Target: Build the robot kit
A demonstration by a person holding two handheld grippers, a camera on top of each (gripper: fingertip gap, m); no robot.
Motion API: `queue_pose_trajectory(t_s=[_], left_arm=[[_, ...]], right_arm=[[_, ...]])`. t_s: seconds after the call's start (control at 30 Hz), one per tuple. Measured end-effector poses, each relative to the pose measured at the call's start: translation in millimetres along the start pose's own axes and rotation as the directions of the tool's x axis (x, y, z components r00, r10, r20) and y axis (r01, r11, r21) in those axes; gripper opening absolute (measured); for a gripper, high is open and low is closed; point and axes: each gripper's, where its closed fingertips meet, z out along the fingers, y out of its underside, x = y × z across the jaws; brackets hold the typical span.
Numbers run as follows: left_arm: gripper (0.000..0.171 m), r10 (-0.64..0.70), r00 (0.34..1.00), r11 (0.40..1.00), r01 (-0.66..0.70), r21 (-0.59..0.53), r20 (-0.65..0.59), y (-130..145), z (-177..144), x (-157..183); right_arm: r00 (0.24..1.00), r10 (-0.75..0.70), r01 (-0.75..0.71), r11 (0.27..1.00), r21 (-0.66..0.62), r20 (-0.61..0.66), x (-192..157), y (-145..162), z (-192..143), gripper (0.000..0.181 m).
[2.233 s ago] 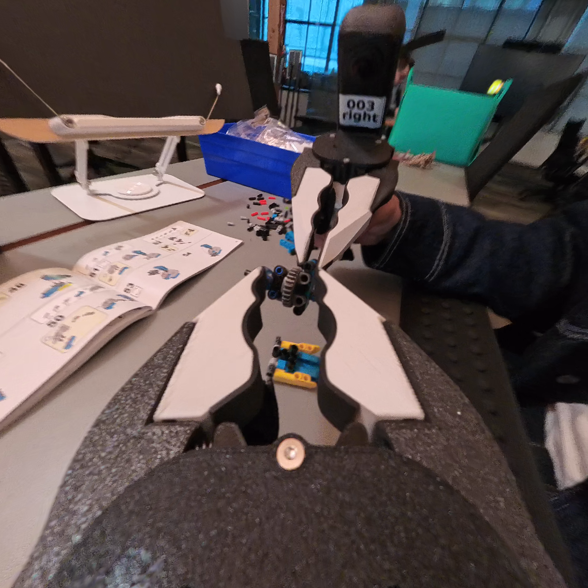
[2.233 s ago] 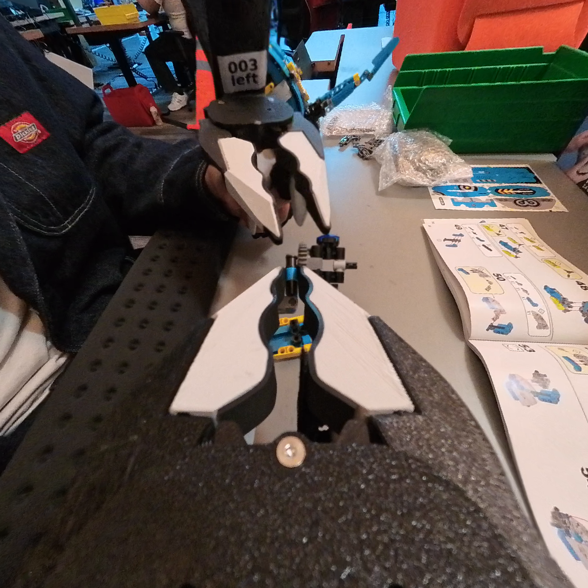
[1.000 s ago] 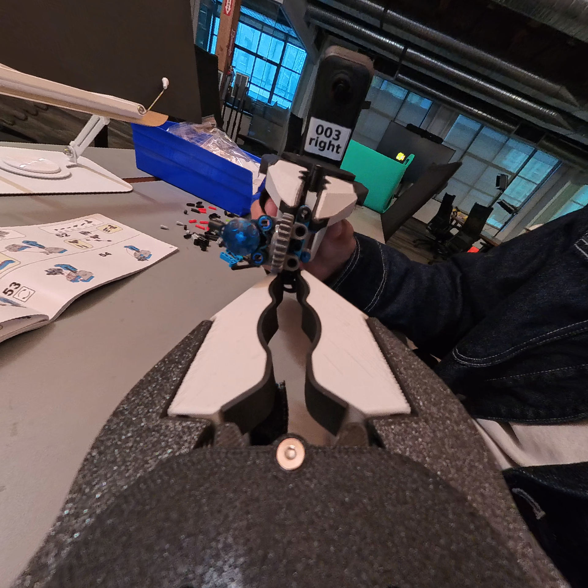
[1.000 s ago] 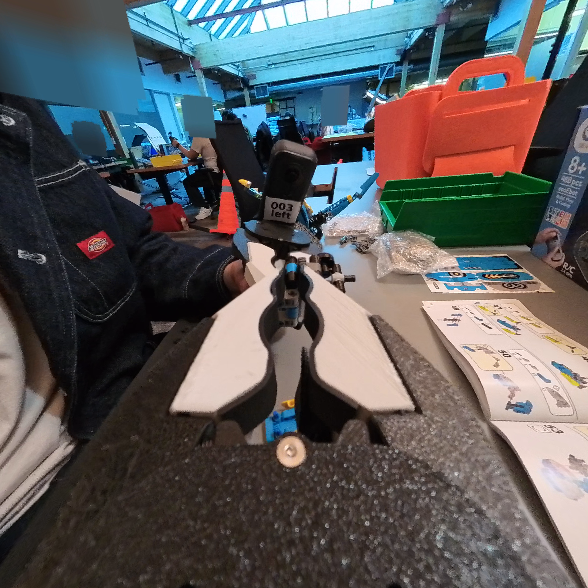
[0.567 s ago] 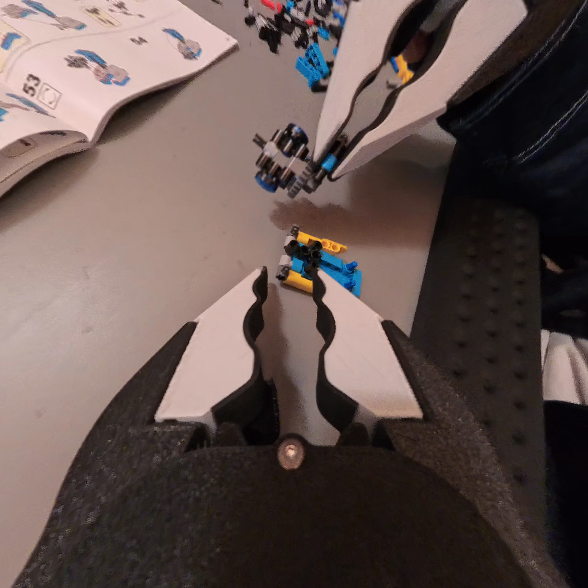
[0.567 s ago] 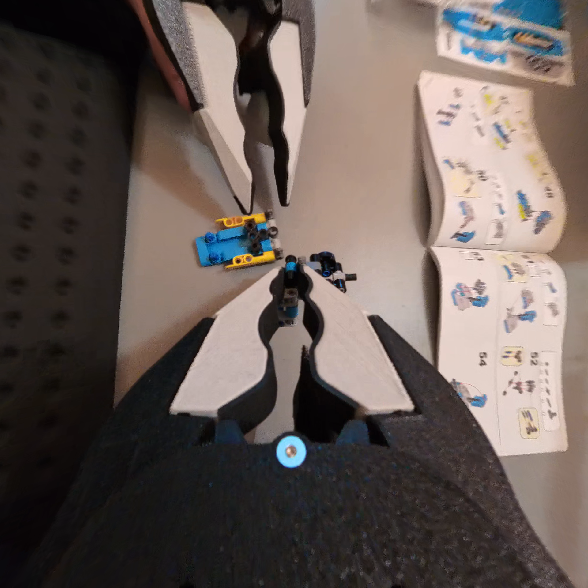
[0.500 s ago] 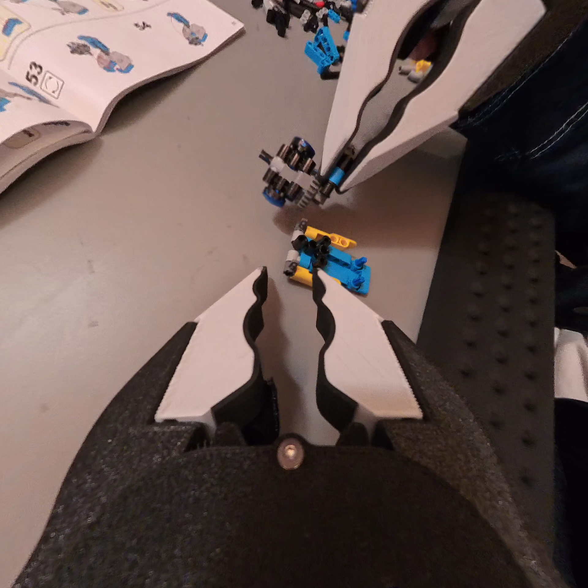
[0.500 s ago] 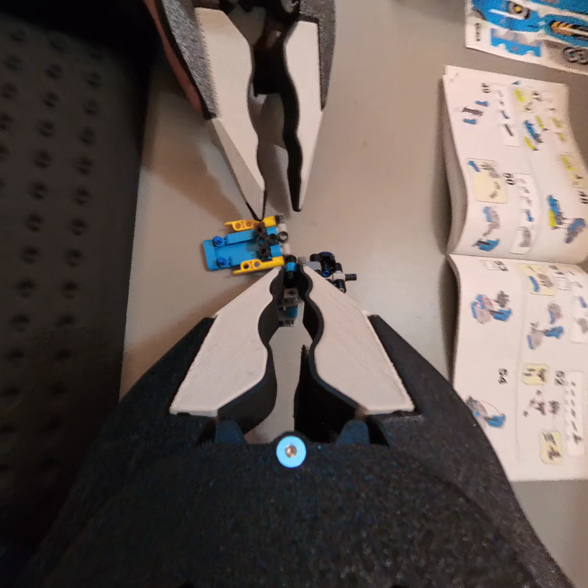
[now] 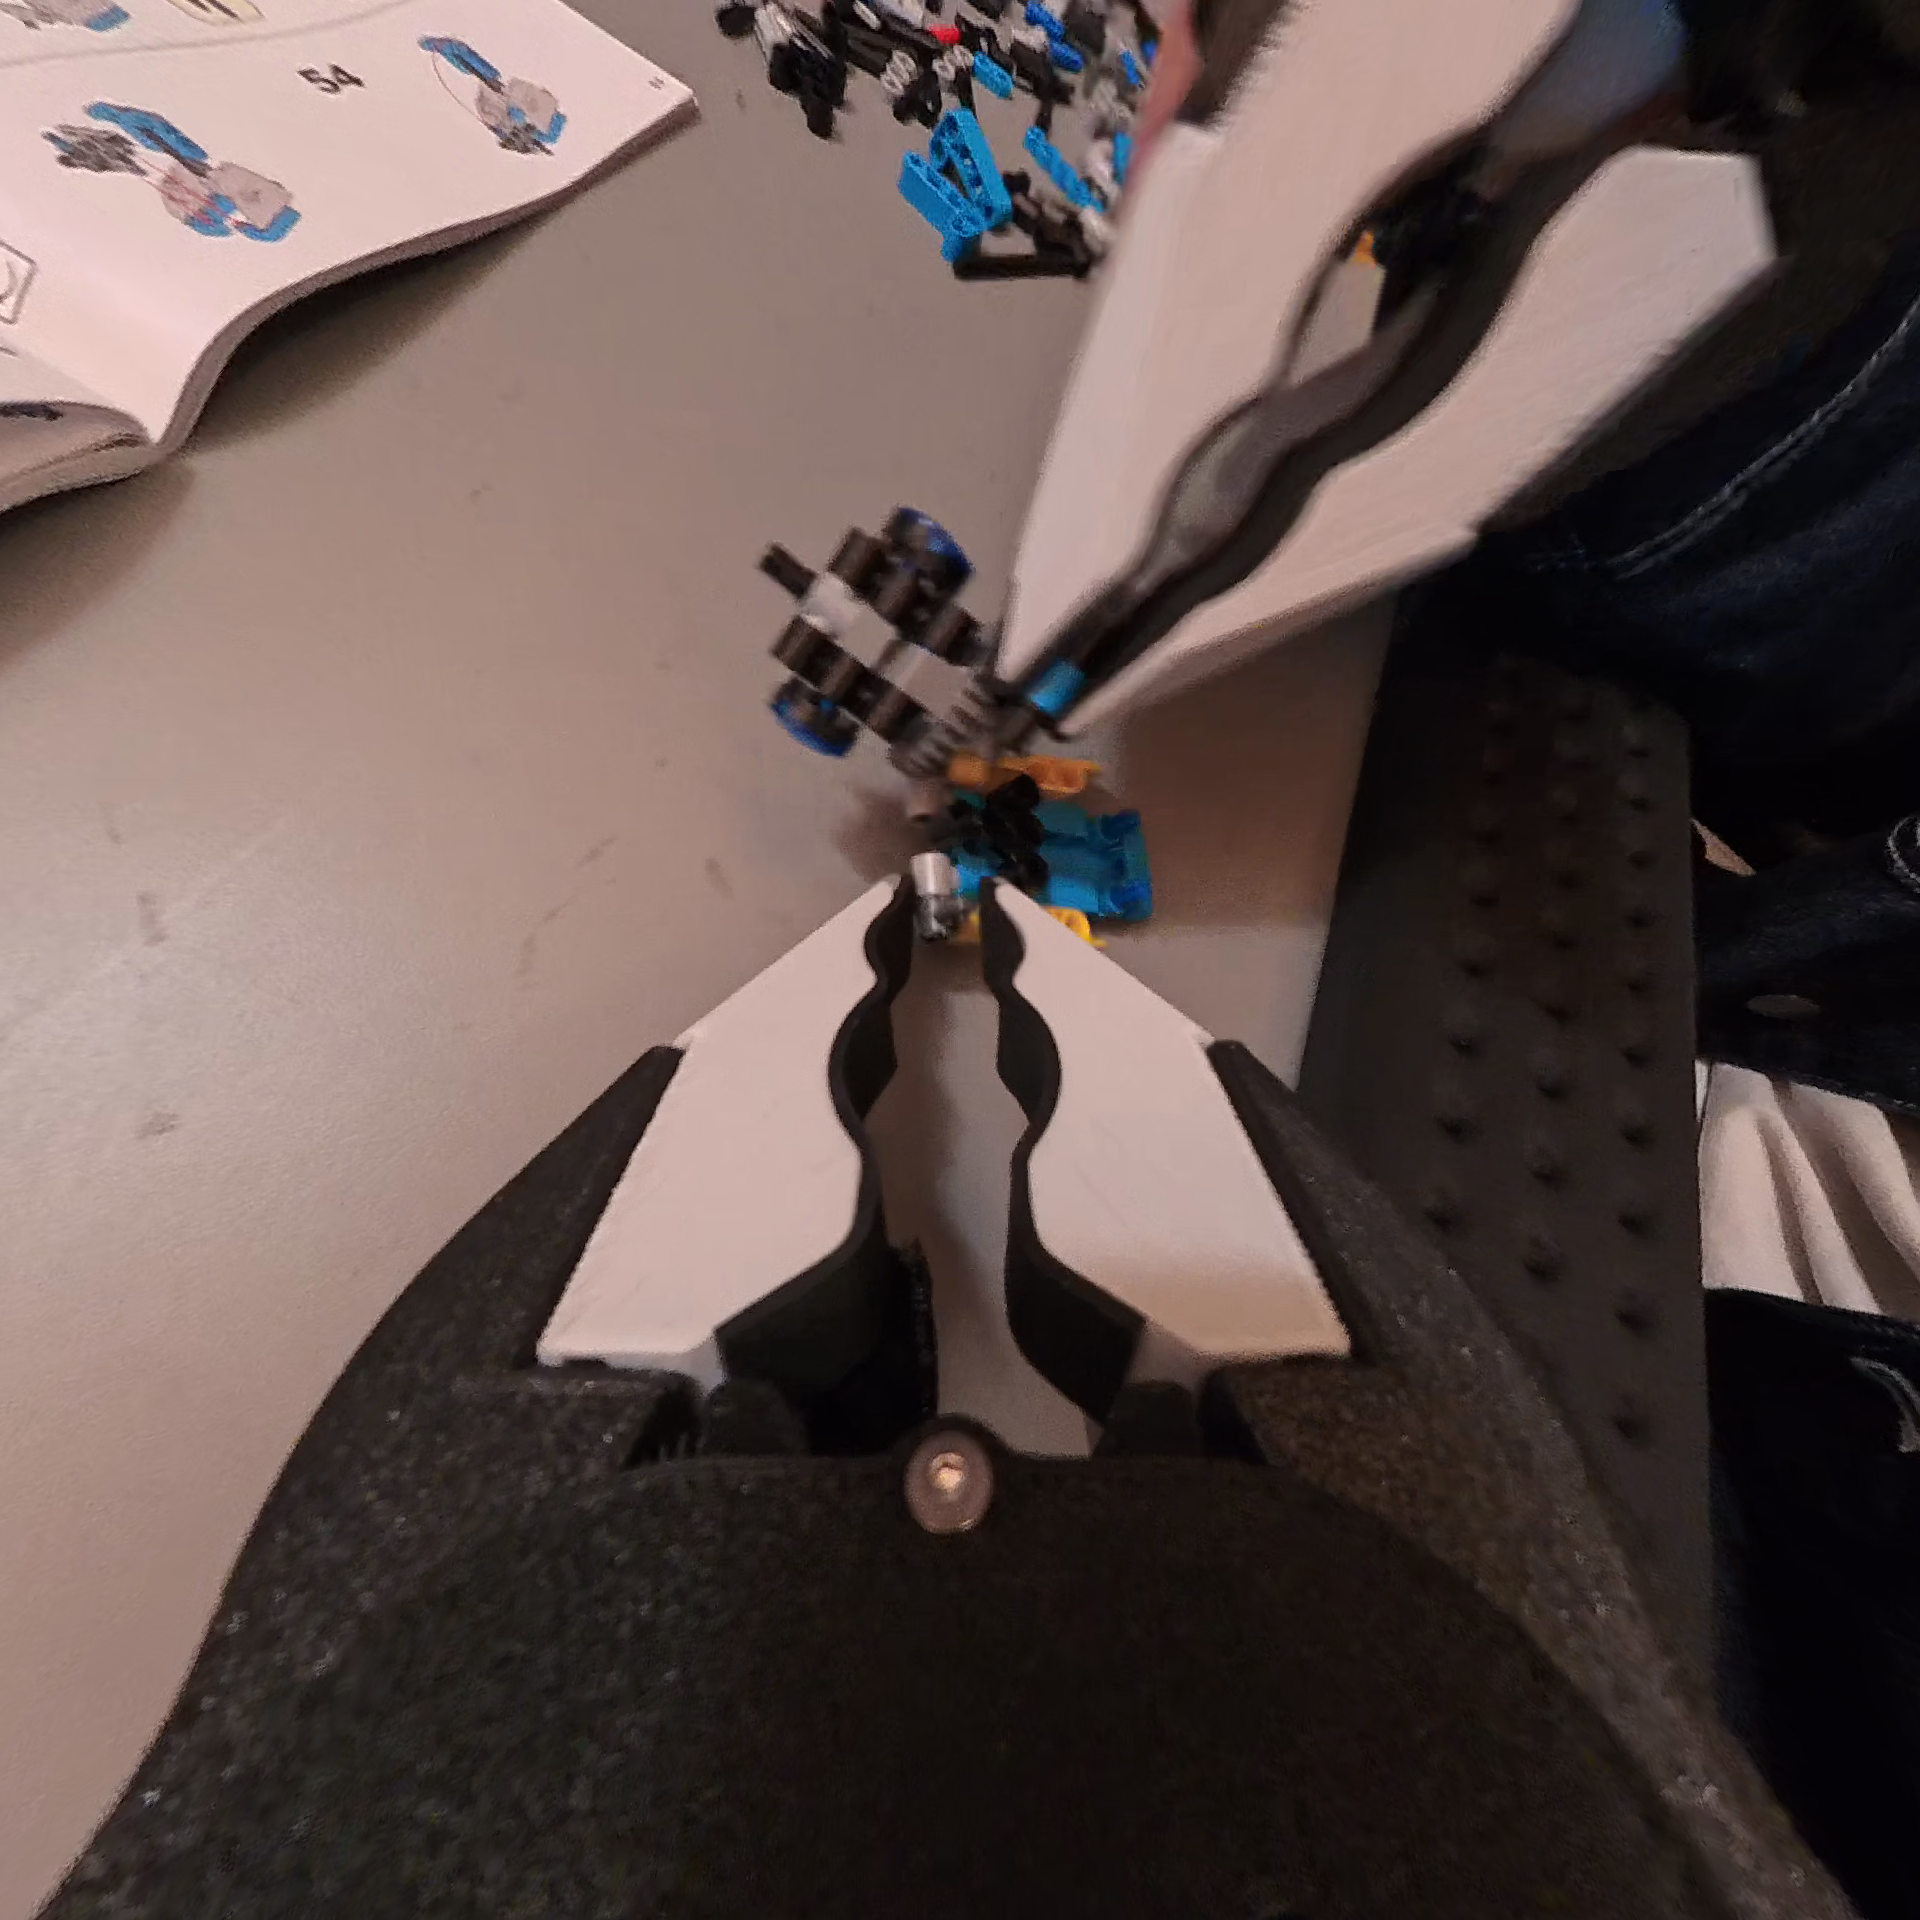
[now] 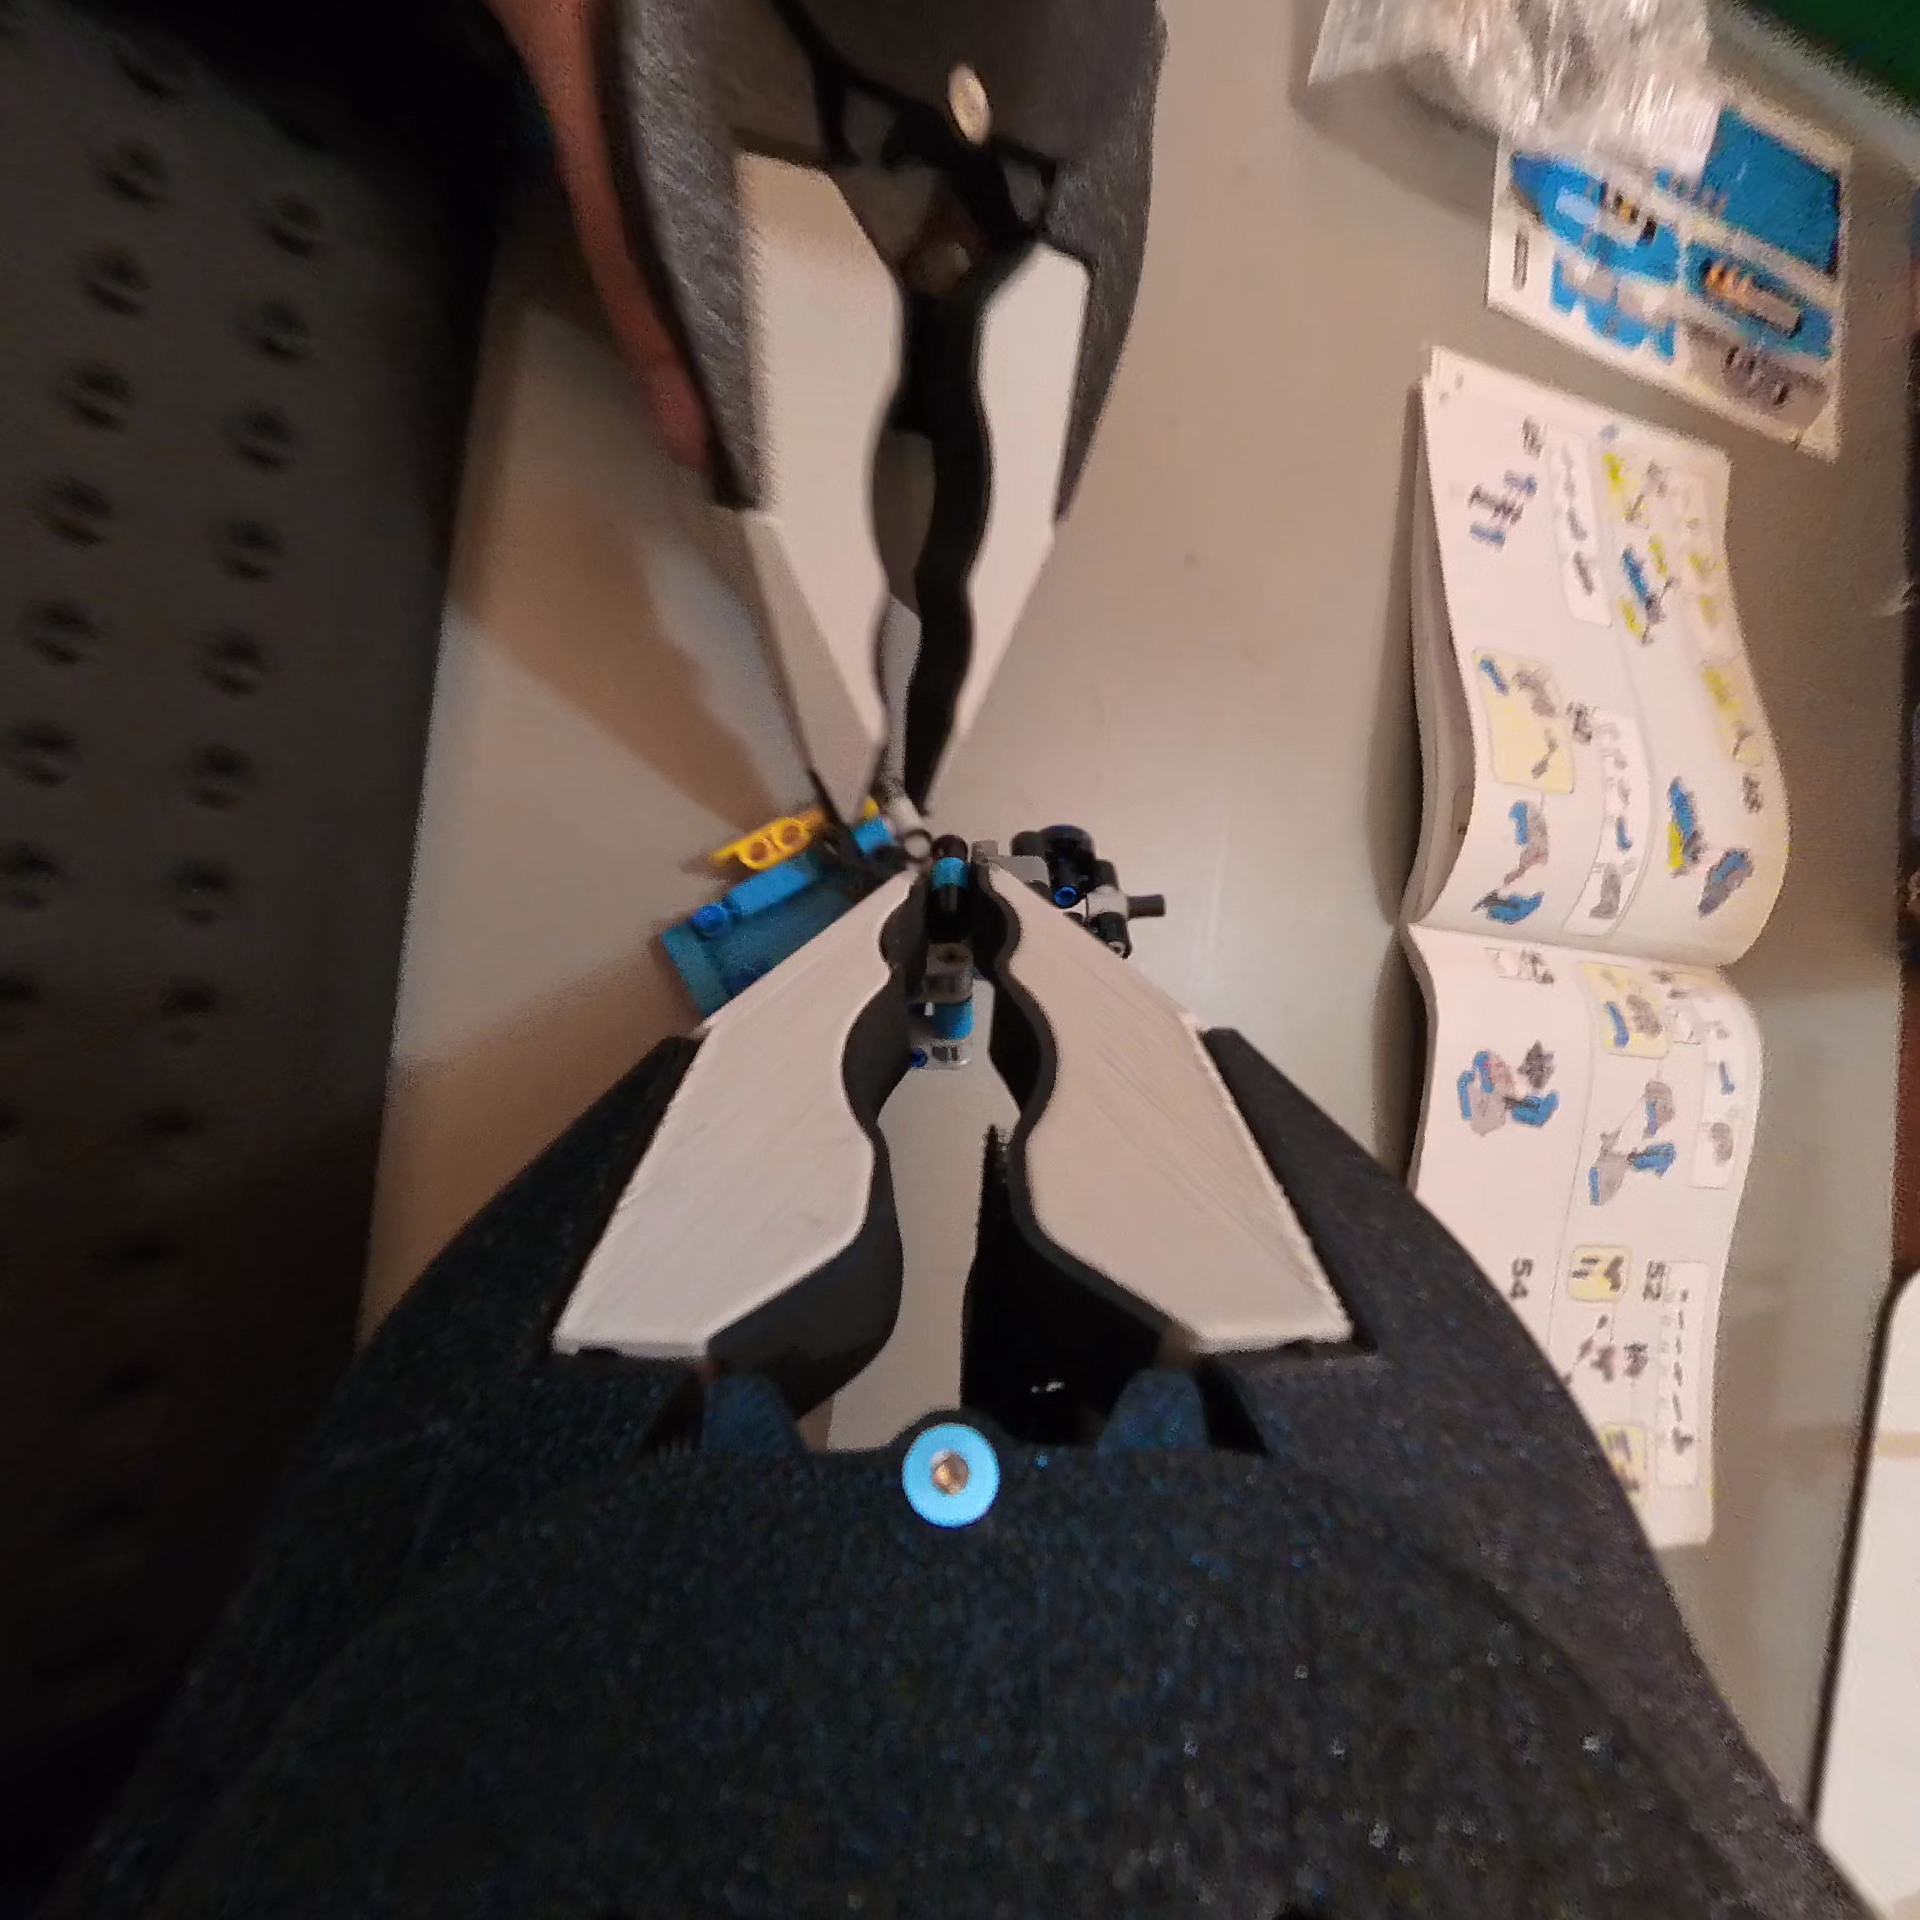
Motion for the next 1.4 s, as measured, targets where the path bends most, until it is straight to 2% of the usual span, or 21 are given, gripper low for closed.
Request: queue_pose_trajectory(t_s=[0.07,0.17,0.27,0.37,0.47,0.57,0.63,0.7,0.9,1.0,1.17,1.3,1.4], left_arm=[[0.011,-0.01,1.0,1.0,0.01,-0.005,0.001,2,-1,-1],[0.01,-0.01,1.0,1.0,0.01,-0.014,-0.005,3,1,0],[0.011,-0.046,0.997,0.999,0.046,-0.002,-0.054,1,0,6],[0.017,-0.064,0.993,0.995,0.071,0.064,-0.096,-9,-8,11],[0.02,-0.095,0.994,0.983,0.101,0.153,-0.045,-15,-31,-1],[0.019,-0.048,0.999,0.996,0.049,0.069,-0.014,9,-36,2],[0.02,0.008,1.0,1.0,-0.007,-0.024,0.03,24,-24,1],[0.021,0.054,0.997,0.995,-0.049,-0.088,0.053,28,-10,2],[0.026,0.145,0.987,0.989,-0.146,0.001,0.065,-1,1,11],[0.016,0.156,0.986,0.981,-0.162,0.11,0.063,-23,-5,16],[0.013,0.146,0.988,0.987,-0.148,0.059,0.04,-20,3,15],[0.015,0.1,0.993,0.987,-0.107,0.12,0.058,-22,-15,11],[0.022,0.047,0.996,0.999,-0.047,0.0,0.078,-4,-17,4]], right_arm=[[1.0,-0.026,0.026,1.0,0.006,-0.006,-5,-7,-1,0.007],[0.999,-0.041,0.041,0.998,-0.051,0.002,-6,6,13,0.007],[1.0,-0.026,0.026,0.999,-0.039,0.016,-7,9,15,0.007],[0.999,-0.015,0.016,0.999,-0.028,0.029,-9,11,18,0.007],[0.999,-0.003,0.003,1.0,-0.015,0.039,-9,12,17,0.007],[0.998,0.029,-0.03,1.0,0.011,0.06,-9,12,17,0.007],[0.996,0.05,-0.053,0.998,0.033,0.073,-9,12,16,0.007],[0.993,0.078,-0.083,0.995,0.063,0.085,-8,13,15,0.007],[0.981,0.156,-0.17,0.978,0.123,0.116,-4,17,11,0.007],[0.972,0.182,-0.205,0.966,0.155,0.148,-4,18,10,0.007],[0.96,0.216,-0.249,0.95,0.188,0.18,-2,20,8,0.007],[0.96,0.225,-0.257,0.945,0.203,0.167,2,21,5,0.007],[0.965,0.23,-0.254,0.941,0.224,0.13,9,19,-2,0.007]])
